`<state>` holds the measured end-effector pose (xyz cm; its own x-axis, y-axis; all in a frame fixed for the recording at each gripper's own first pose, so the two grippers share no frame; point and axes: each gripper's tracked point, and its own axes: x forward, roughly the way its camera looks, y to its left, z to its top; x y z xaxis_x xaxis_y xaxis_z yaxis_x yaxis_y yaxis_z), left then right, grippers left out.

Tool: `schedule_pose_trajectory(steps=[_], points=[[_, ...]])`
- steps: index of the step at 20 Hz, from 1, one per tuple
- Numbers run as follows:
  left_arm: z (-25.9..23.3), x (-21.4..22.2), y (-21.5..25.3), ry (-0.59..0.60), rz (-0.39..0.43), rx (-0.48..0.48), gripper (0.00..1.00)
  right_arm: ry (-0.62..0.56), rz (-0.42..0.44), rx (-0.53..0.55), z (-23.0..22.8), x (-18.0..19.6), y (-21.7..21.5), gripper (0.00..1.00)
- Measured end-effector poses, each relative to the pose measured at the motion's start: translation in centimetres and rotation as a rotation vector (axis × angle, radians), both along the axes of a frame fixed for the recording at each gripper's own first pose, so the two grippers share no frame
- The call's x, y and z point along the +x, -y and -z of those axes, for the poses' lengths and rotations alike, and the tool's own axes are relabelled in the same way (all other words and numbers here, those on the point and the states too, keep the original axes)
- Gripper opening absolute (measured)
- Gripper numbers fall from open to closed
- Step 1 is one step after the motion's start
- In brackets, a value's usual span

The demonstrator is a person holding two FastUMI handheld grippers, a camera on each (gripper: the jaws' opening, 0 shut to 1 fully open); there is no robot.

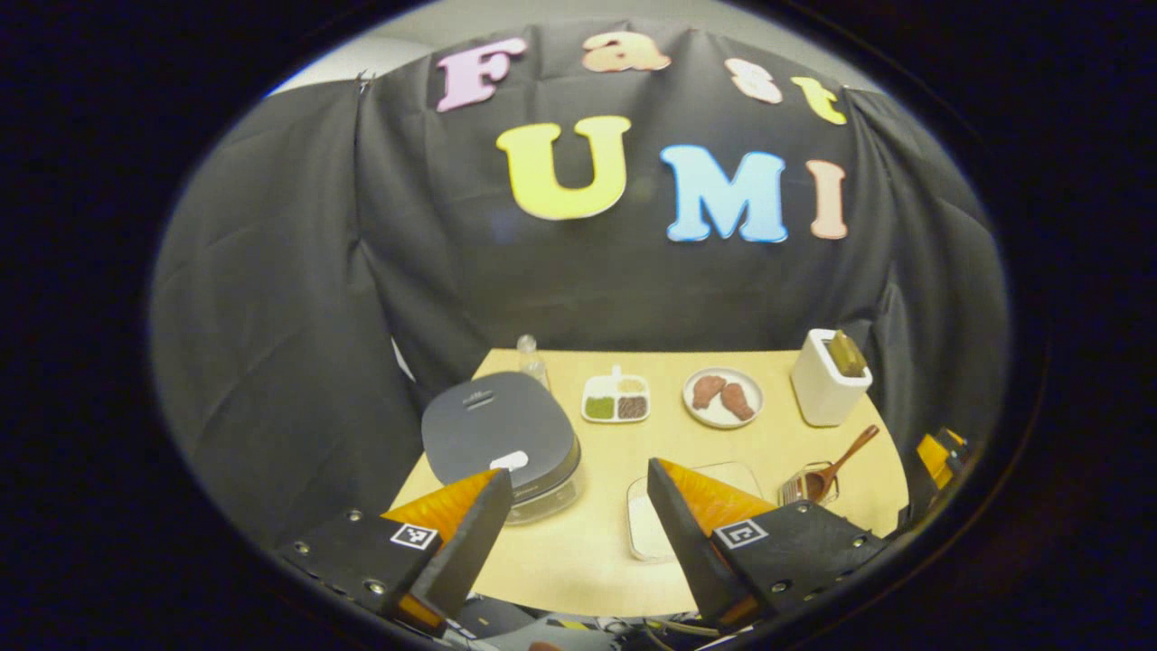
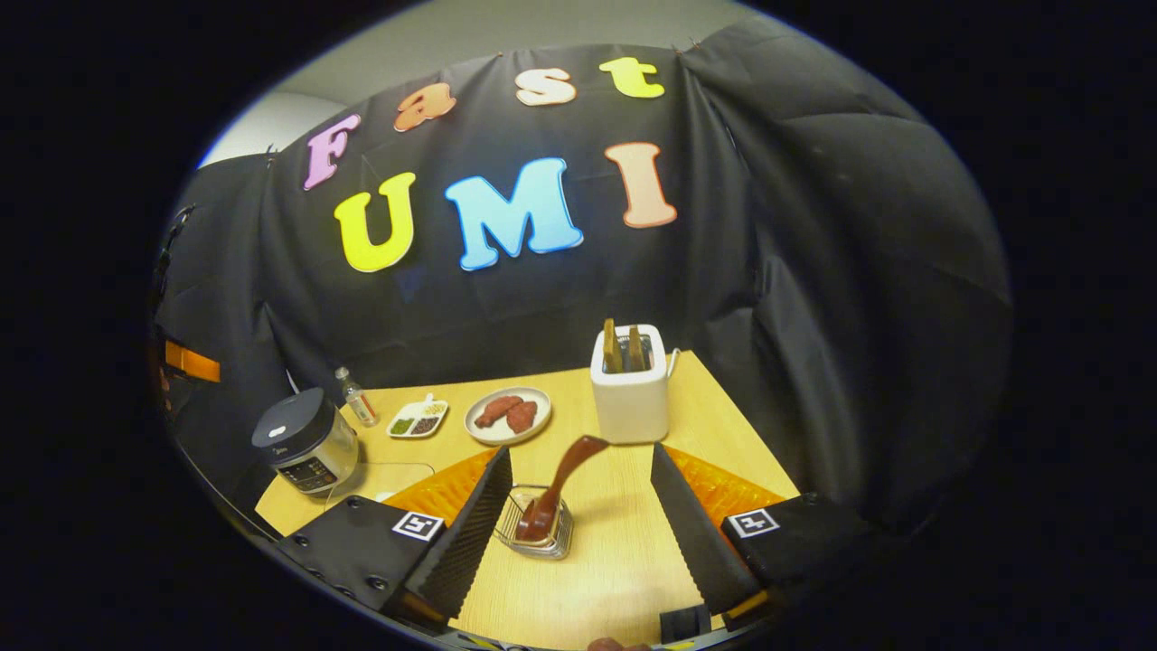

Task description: Close the left gripper, press the button to open the rice cooker; take a wooden spoon from the chopstick holder with the right hand, scoop a spoonful of rice and pour it into the rice cooker, then put the wooden spoon back into the chopstick holder.

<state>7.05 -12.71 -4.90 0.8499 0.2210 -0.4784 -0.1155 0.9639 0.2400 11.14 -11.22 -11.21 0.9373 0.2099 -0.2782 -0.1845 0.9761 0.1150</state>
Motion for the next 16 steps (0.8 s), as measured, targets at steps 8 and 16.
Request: schedule_pose_trajectory(steps=[8, 16], points=[[-8.3, -5.9, 6.2, 0.254, 0.091, -0.029, 0.93, 0.257, 0.115, -0.083, -12.8, -2.5, 2.3, 0.98], [-10.8, -14.2, 4.0, 0.48, 0.155, -0.052, 0.93, 0.266, 0.154, -0.091, -13.3, -11.7, 0.3, 0.98]])
